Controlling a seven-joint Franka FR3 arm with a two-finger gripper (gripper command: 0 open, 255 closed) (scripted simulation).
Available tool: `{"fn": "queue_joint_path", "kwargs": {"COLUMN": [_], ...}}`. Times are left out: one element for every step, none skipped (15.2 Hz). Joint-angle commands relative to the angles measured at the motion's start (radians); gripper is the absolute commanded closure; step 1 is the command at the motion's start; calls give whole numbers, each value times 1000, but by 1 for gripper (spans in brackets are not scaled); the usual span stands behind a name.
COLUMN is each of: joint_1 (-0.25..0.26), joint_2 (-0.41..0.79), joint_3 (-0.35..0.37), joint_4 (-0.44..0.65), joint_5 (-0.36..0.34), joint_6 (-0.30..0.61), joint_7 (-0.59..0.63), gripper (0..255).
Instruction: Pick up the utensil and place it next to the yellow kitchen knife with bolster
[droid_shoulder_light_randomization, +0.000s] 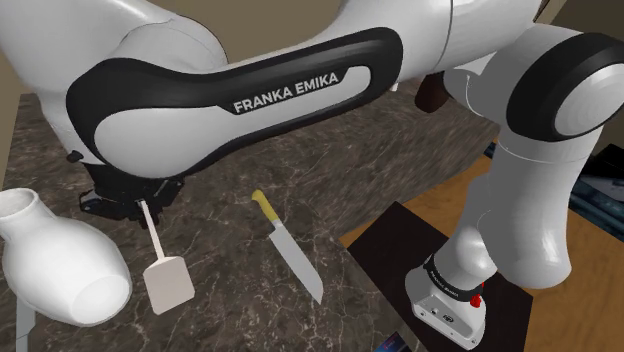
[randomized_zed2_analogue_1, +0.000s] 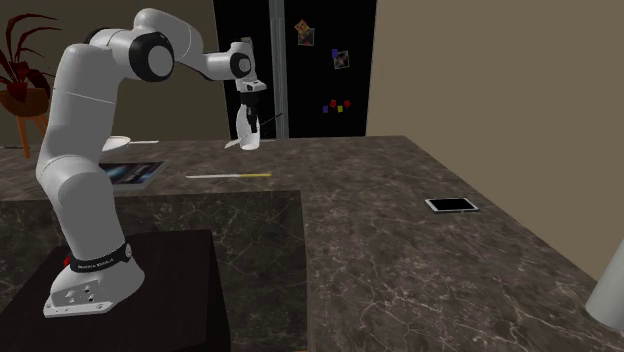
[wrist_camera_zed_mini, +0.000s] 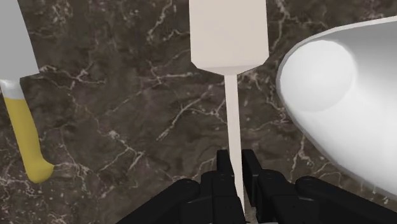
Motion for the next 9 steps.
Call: {"fn": "queue_joint_path", "kwargs": {"joint_1": [3,3,3,3,3,3,3,3,3], "joint_2": [11,13,16,20,23,27,31,35,39], "joint_3": [-1,-2,-2,-3,-4,-5,-6,-7,-8], "joint_4": [-9,-18,-27,-36,-45,-53,-61,-69,-76], "joint_5": [-5,-6,-8,-9,-11,-13,-15,-17,-19], "joint_6": [19,31,43,55,66,78,90,101,112], "joint_7": [7,8,10,11,13,15,17,18,20], "gripper": [255,255,255,255,255,255,255,255,255]}}
